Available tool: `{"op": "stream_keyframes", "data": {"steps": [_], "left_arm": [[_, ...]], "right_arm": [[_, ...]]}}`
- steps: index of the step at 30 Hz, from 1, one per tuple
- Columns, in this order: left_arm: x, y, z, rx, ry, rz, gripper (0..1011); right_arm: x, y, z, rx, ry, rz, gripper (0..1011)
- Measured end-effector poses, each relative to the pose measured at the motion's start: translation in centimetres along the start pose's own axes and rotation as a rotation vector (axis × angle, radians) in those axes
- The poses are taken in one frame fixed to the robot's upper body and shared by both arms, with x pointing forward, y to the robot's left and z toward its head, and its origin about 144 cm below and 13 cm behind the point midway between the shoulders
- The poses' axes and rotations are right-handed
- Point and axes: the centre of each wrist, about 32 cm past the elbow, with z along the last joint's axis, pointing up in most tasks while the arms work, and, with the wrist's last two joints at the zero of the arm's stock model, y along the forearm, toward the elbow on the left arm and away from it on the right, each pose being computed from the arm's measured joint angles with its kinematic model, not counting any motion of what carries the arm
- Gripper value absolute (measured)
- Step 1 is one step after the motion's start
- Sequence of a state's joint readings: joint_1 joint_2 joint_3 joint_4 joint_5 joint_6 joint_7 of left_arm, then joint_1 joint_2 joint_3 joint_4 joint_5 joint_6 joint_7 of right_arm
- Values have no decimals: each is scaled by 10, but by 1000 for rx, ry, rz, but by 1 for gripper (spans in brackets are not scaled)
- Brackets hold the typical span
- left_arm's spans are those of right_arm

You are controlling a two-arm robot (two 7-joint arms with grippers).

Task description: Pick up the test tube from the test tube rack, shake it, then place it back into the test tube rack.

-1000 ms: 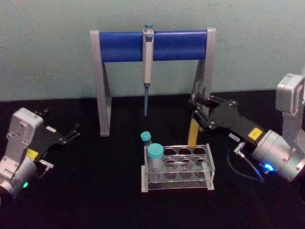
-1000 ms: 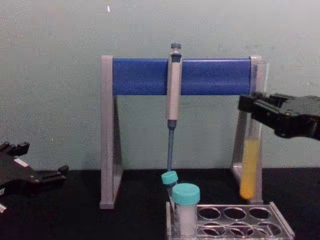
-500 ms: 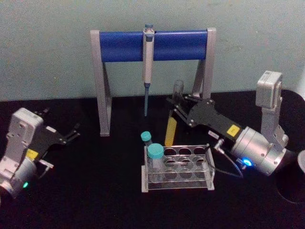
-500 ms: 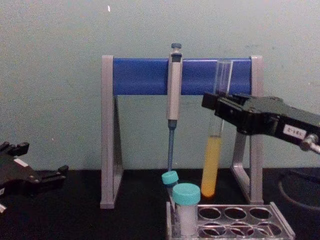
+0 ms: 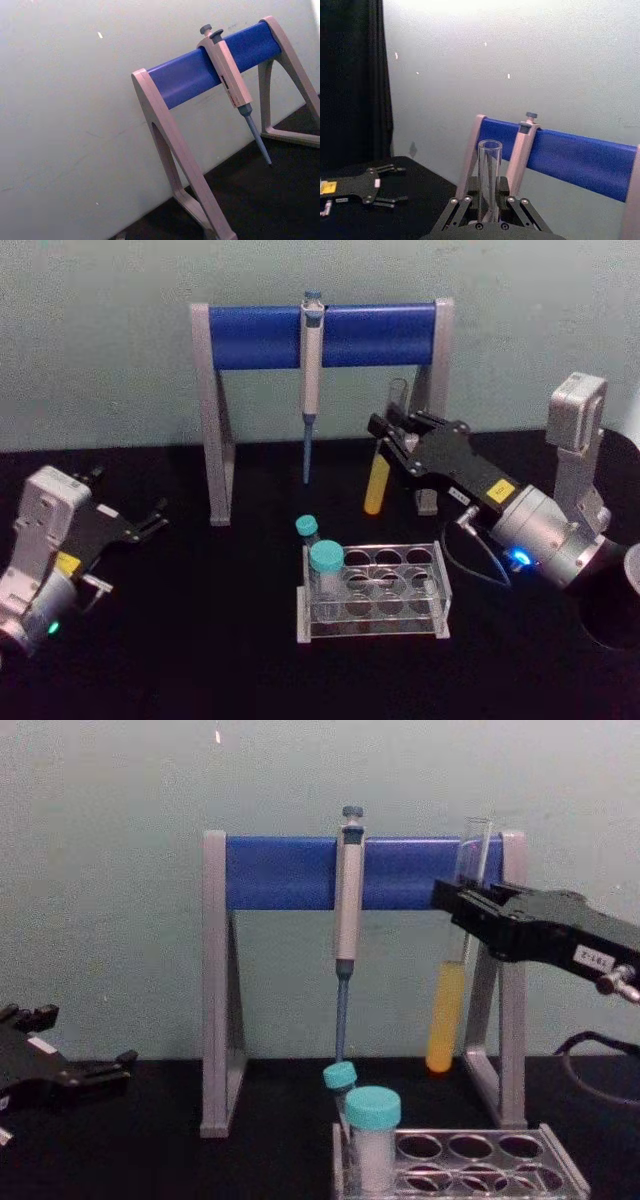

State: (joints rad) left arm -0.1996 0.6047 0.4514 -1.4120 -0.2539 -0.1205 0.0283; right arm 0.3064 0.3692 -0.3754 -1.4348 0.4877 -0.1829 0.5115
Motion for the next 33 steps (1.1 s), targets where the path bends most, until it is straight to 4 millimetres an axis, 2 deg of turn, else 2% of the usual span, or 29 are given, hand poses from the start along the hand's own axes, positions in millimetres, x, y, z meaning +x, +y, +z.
{"op": "stream_keyframes", "data": {"steps": [13,23,27,33], "left_arm": [[0,0,0,0,0,0,1001],[0,0,0,0,0,0,1001],[0,0,0,0,0,0,1001],[0,0,0,0,0,0,1001]], "right_arm": [[2,-18,7,-44,-75,-55,234],[-8,-38,18,-105,-68,-19,234],[-12,-41,20,-102,-42,17,234],[-17,-33,15,-79,31,77,234]]}}
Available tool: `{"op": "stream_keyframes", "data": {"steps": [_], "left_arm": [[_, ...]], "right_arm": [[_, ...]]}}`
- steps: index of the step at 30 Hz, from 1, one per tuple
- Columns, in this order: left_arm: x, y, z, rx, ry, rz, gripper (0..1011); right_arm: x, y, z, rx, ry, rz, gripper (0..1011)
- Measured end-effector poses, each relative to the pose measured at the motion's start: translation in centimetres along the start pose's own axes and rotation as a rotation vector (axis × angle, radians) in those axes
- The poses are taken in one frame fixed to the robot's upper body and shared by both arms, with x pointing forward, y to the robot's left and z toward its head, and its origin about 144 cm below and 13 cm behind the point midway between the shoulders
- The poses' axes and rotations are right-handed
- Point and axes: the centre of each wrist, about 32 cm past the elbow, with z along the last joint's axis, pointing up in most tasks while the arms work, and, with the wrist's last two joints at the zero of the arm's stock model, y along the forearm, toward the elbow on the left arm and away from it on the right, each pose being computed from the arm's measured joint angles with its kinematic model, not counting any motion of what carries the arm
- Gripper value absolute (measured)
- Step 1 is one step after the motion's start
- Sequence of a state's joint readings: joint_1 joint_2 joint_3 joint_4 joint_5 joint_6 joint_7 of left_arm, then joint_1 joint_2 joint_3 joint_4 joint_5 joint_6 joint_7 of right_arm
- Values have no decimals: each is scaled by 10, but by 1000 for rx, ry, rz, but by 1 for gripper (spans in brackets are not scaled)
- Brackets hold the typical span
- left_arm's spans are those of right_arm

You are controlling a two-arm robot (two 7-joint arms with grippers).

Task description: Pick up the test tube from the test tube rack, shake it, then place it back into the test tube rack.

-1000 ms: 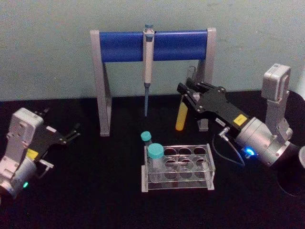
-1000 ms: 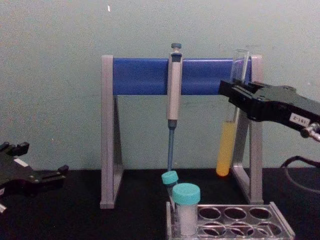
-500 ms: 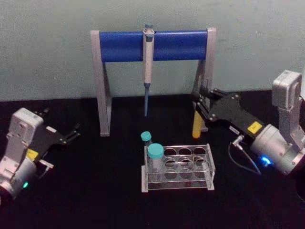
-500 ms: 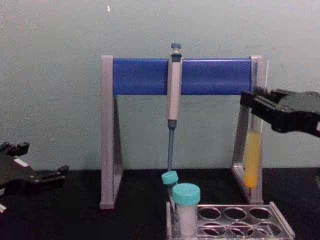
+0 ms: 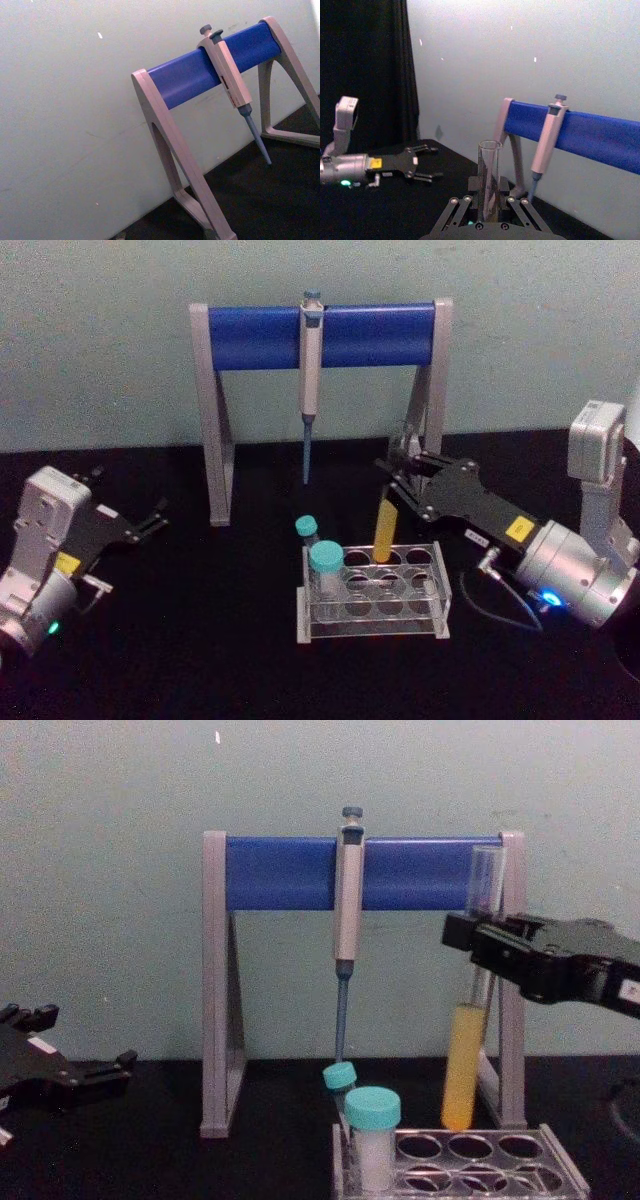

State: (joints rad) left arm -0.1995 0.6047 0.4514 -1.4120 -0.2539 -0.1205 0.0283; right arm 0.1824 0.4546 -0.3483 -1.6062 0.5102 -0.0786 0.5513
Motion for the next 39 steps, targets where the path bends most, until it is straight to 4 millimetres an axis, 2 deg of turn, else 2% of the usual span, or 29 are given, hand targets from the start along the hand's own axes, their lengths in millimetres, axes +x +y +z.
{"op": "stream_keyframes", "data": {"steps": [11,17,31,39], "left_arm": [[0,0,0,0,0,0,1001],[0,0,0,0,0,0,1002],[0,0,0,0,0,0,1001],[0,0,0,0,0,0,1001]], "right_arm": [[7,24,-16,87,23,-11,234],[12,30,-21,105,-9,-70,234],[18,23,-19,89,-45,-137,234],[19,7,-11,42,-86,-149,234]]}}
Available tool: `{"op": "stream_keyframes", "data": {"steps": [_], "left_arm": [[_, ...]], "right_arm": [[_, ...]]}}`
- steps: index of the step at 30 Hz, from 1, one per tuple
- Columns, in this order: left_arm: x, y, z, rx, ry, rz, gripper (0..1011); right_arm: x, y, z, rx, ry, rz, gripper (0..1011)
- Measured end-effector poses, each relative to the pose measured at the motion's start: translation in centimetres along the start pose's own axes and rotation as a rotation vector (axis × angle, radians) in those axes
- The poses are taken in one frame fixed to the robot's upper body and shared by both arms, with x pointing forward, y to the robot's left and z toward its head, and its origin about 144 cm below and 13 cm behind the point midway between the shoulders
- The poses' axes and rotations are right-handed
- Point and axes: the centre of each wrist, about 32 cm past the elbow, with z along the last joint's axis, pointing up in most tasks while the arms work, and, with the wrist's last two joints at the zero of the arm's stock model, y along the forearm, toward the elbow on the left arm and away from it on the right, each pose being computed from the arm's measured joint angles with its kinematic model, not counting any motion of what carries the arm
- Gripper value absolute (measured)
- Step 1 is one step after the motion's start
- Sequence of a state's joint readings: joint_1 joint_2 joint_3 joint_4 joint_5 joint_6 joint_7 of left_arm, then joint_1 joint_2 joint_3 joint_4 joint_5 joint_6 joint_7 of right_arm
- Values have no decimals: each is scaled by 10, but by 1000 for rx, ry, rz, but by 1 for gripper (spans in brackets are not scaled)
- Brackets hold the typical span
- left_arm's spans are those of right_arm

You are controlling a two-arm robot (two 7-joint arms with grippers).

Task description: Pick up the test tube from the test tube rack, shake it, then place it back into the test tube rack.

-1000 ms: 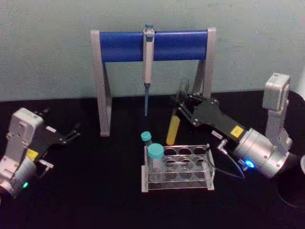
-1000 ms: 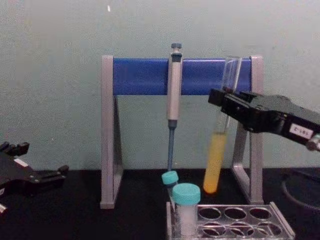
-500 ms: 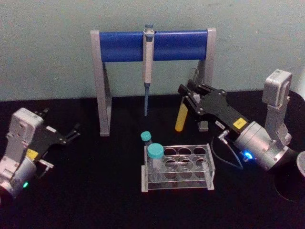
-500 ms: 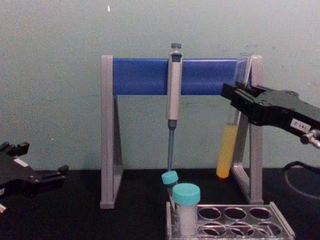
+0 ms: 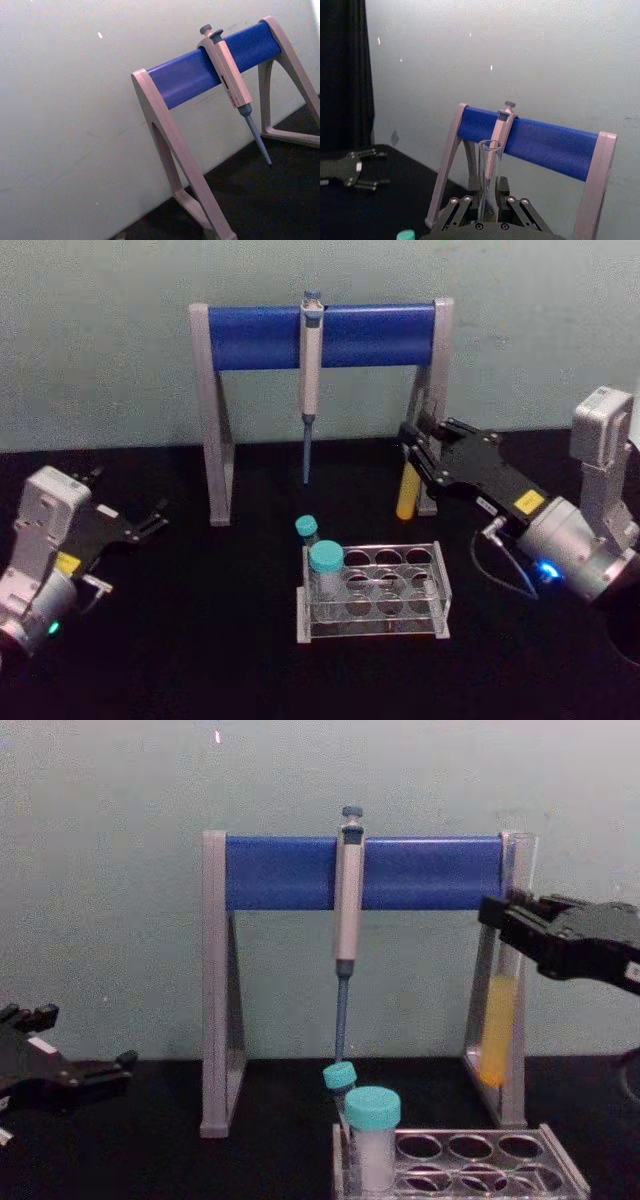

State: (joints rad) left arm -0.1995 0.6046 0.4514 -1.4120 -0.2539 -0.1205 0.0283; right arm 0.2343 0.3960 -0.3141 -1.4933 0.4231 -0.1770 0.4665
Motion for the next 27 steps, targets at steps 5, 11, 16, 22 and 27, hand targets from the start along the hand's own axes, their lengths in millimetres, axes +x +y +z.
{"op": "stream_keyframes", "data": {"steps": [5,11,16,22,27], "left_arm": [[0,0,0,0,0,0,1002],[0,0,0,0,0,0,1001],[0,0,0,0,0,0,1001],[0,0,0,0,0,0,1001],[0,0,0,0,0,0,1001]], "right_arm": [[-2,-12,9,-42,-20,25,234],[-10,-21,19,-75,-8,98,234],[-16,-18,19,-65,35,160,234],[-17,-5,12,-27,104,196,234],[-15,7,5,15,123,184,234]]}}
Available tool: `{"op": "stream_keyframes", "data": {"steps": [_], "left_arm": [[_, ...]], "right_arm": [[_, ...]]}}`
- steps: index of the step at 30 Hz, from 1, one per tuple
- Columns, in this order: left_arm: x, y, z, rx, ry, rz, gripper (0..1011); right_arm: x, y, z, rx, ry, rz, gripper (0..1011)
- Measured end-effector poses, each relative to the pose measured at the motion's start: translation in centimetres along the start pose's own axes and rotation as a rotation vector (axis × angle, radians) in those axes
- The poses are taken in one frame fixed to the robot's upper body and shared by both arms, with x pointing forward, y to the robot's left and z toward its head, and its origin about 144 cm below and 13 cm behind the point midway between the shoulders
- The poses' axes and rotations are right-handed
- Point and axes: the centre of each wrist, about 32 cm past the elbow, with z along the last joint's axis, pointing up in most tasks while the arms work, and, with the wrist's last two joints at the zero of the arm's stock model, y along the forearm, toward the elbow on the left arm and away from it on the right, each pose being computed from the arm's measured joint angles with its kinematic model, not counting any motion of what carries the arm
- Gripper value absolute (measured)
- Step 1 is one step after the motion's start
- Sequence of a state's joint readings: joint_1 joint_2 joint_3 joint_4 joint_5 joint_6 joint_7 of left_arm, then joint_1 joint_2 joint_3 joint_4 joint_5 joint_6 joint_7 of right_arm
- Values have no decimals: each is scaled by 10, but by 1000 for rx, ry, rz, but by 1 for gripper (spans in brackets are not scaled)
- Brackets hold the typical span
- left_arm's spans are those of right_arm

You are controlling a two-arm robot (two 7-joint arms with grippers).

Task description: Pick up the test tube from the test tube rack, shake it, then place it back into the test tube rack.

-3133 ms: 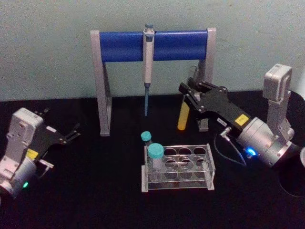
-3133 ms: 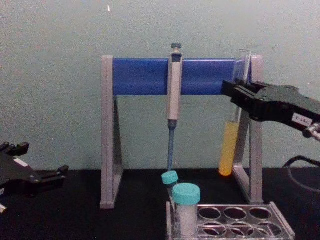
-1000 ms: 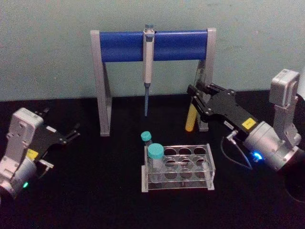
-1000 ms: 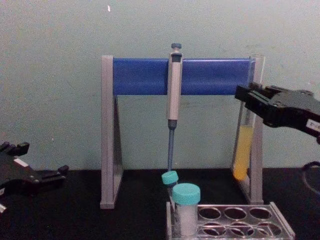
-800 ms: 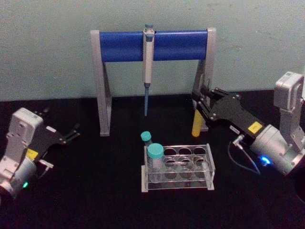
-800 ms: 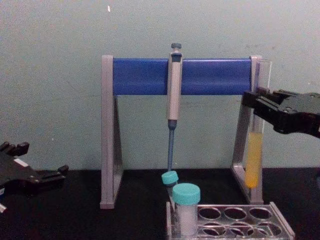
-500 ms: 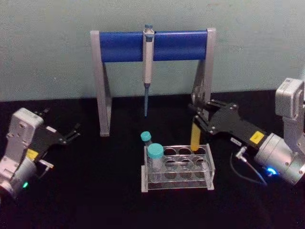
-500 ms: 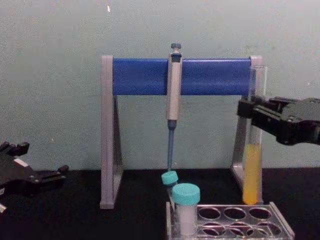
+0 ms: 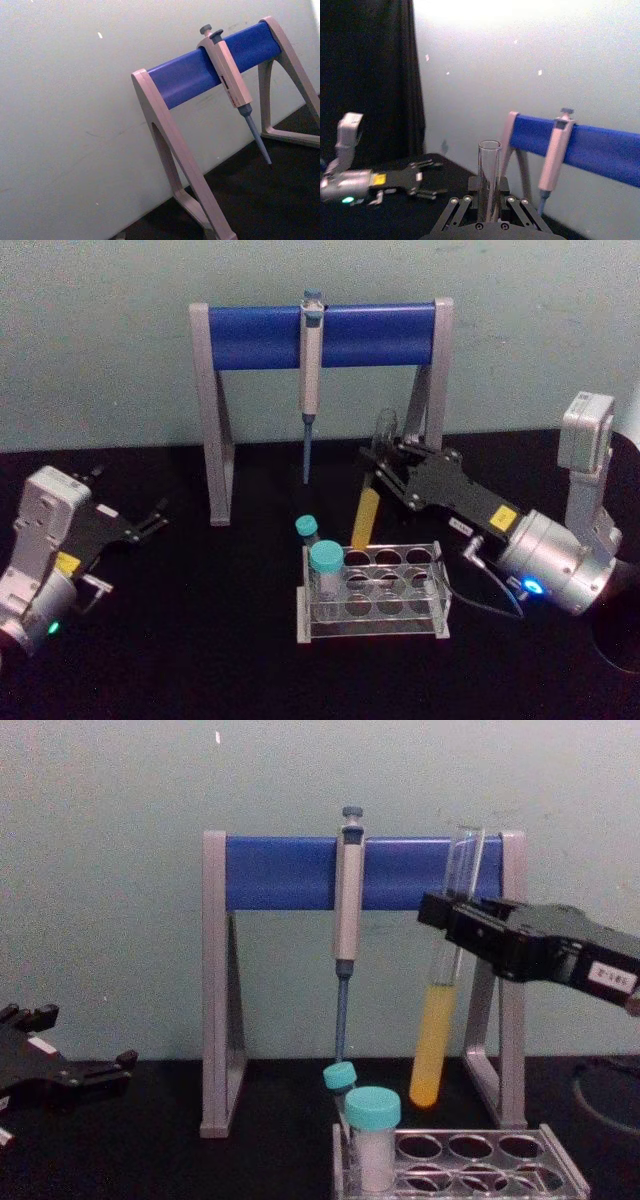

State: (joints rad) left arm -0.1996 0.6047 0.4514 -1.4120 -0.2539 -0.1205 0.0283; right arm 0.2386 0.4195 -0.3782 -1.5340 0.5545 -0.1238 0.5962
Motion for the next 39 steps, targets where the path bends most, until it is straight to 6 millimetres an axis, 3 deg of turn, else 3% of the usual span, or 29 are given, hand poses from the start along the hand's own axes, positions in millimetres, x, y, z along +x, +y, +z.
{"op": "stream_keyframes", "data": {"steps": [9,39], "left_arm": [[0,0,0,0,0,0,1001],[0,0,0,0,0,0,1001]], "right_arm": [[11,11,-9,48,-31,-96,234],[14,6,-8,36,-46,-143,234]]}}
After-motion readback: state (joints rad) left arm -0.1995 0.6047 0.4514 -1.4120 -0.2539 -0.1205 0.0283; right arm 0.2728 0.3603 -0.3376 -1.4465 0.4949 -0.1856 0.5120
